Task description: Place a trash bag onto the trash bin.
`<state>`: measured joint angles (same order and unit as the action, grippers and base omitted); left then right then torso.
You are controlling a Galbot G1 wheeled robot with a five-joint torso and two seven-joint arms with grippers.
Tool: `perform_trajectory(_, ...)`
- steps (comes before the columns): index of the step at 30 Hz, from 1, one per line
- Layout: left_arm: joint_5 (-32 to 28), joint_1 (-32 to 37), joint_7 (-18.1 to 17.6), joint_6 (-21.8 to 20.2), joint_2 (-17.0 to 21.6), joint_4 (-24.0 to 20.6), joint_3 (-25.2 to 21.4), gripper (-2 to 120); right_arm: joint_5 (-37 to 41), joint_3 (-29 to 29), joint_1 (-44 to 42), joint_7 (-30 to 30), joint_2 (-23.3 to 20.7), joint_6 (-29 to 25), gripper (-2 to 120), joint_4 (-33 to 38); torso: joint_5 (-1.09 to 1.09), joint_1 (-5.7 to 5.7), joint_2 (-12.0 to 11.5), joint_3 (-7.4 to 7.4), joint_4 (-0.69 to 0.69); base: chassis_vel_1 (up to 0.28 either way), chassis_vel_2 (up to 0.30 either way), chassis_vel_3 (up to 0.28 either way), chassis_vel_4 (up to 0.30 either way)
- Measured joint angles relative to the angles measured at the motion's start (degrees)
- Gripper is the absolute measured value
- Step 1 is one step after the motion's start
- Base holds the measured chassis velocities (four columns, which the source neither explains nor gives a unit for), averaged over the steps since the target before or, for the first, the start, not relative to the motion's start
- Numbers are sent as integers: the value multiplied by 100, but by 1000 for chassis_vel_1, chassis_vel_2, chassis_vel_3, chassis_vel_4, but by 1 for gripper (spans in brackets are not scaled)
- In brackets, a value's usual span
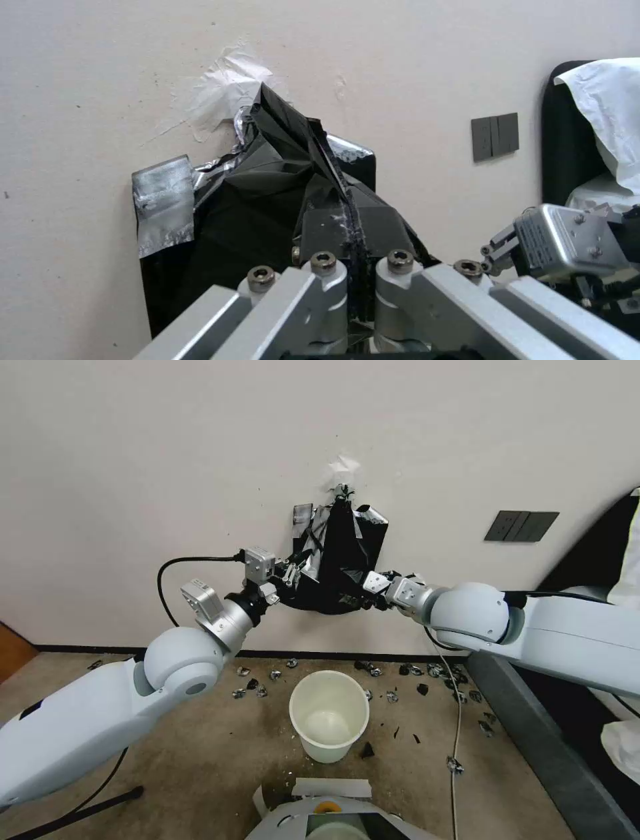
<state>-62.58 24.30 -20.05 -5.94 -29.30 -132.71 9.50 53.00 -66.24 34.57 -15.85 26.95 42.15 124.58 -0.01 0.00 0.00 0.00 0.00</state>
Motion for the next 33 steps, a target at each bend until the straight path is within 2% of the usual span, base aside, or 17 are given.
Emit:
perform_trajectory(2,0,40,0,0,3,6,-35,0,104,161,-143,-69,-1,-2,0,0,0,0,0,0,0,0,0,0,0)
perform_trajectory(3,0,130,0,1,5,29,-101,0,361,523,-454,-253,-3,-15,0,50,2,0,0,0,0,0,0,0,0)
perform_trajectory(4,0,130,0,1,5,29,-101,0,361,523,-454,-253,-3,-15,0,50,2,0,0,0,0,0,0,0,0)
perform_trajectory(5,0,210,0,1,8,45,-158,0,595,843,-735,-374,-32,-144,0,115,0,0,0,0,1,0,0,0,0)
perform_trajectory(7,4,427,0,7,26,60,-319,0,901,1429,-1314,-533,-164,-807,0,247,2,0,0,0,2,0,0,0,0)
perform_trajectory(8,4,427,0,7,26,60,-319,0,901,1429,-1314,-533,-164,-807,0,247,2,0,0,0,2,0,0,0,0)
perform_trajectory(10,13,682,0,14,35,77,-516,0,1150,2129,-1951,-525,-355,-1570,0,371,0,0,0,0,0,0,0,0,0)
perform_trajectory(11,13,682,0,14,35,77,-516,0,1150,2129,-1951,-525,-355,-1570,0,371,0,0,0,0,0,0,0,0,0)
perform_trajectory(13,23,966,0,24,53,101,-729,0,1471,3201,-2969,-275,-563,-2423,0,508,0,0,0,-1,-1,0,0,0,0)
perform_trajectory(14,23,966,0,24,53,101,-729,0,1471,3201,-2969,-275,-563,-2423,0,508,0,0,0,-1,-1,0,0,0,0)
perform_trajectory(18,30,1197,-2,45,106,70,-918,0,1891,4936,-4746,285,-694,-3530,0,638,0,0,0,0,-1,0,0,0,0)
perform_trajectory(19,30,1197,-2,45,106,70,-918,0,1891,4936,-4746,285,-694,-3530,0,638,0,0,0,0,-1,0,0,0,0)
perform_trajectory(21,44,1335,-9,61,122,-9,-1014,0,1897,5556,-5523,687,-693,-3951,0,705,2,0,1,0,-1,0,0,0,0)
perform_trajectory(22,44,1335,-9,61,122,-9,-1014,0,1897,5556,-5523,687,-693,-3951,0,705,2,0,1,0,-1,0,0,0,0)
perform_trajectory(24,113,1762,-9,82,174,-186,-1302,0,1752,6264,-6496,1072,-650,-4225,0,847,1,0,0,-1,0,0,0,0,0)
perform_trajectory(28,299,2373,-4,142,265,-419,-1567,0,1276,6713,-7343,1312,-592,-4443,0,993,0,0,0,-1,2,0,0,0,0)
perform_trajectory(33,485,2880,-18,169,261,-613,-1709,0,839,6953,-8023,1435,-458,-4524,0,1150,2,0,0,0,-1,0,0,0,0)
